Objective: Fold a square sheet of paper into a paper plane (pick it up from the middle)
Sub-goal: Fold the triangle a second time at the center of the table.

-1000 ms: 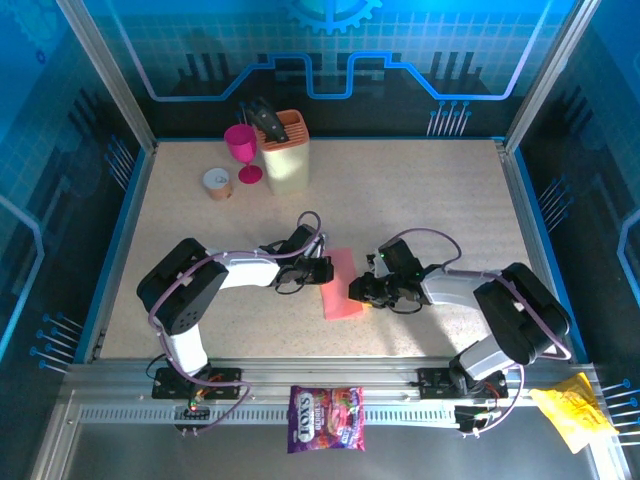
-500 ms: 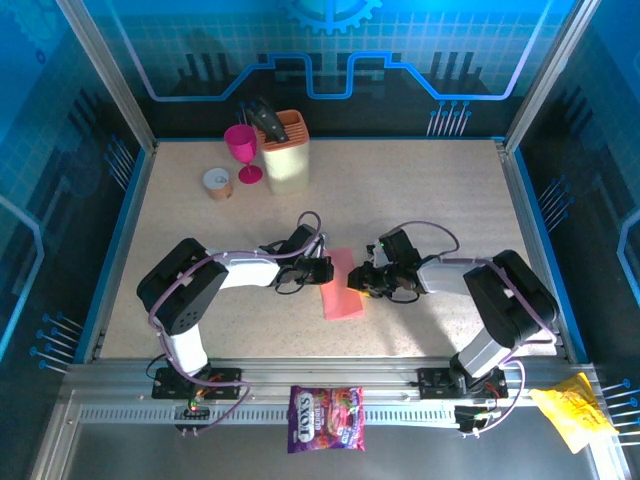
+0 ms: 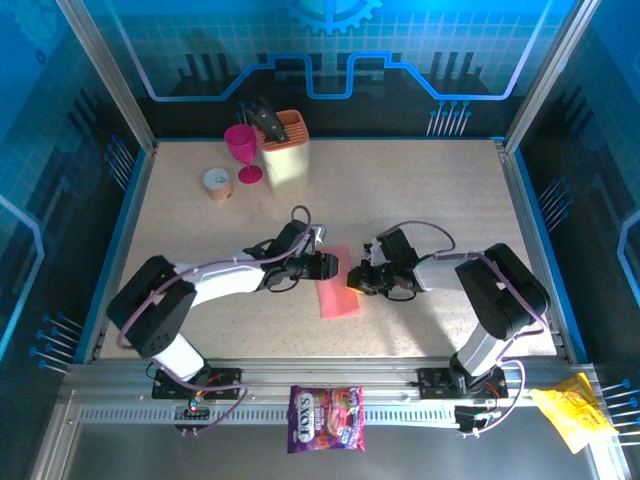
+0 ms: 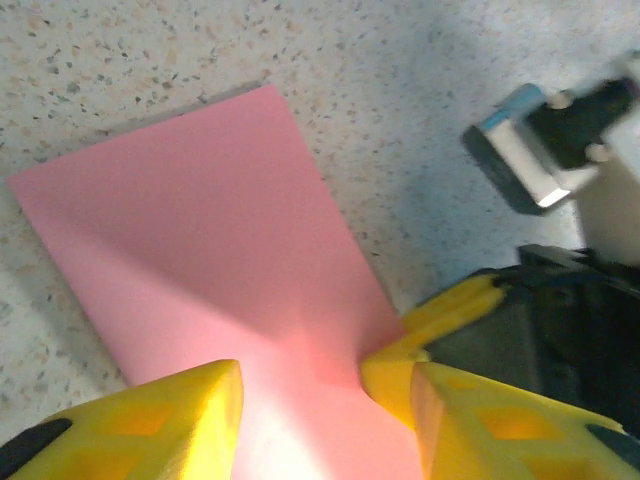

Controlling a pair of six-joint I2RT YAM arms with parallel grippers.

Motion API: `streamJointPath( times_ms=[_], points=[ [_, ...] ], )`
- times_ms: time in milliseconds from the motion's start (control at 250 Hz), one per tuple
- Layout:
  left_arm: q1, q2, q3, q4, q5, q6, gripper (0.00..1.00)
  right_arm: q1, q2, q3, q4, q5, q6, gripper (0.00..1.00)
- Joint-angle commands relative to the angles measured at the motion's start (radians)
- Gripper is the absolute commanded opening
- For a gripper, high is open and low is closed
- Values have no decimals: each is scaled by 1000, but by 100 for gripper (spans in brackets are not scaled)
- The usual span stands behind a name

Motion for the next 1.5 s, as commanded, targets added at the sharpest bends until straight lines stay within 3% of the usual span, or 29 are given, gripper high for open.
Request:
streamJointPath(
  times_ms=[0,180,403,699,931,1003,1258,1498],
  points=[
    [-67,-59,-57,-31,-45,35,54,-12,18,-17,33,-17,20,14],
    [-231,-96,-122,-28,-200,70,57,-13,28,-17,42,-20,26,14],
    [-407,-37,-99,17,-388,138,63,-13,27,-18,39,-20,27,14],
    [-467,100,12,25,-449,210,71,-11,35,-15,41,-19,30,14],
    [-469,174,65,11,-499,228,70,-11,39,-14,53,-29,39,15],
    [-469,184,73,12,-509,234,65,-11,40,-16,53,-30,40,15],
    [-467,176,65,20,-507,243,28,-10,43,-26,63,-31,41,15],
    [-450,142,41,37,-476,239,1,-9,36,-31,70,-34,45,16]
  ],
)
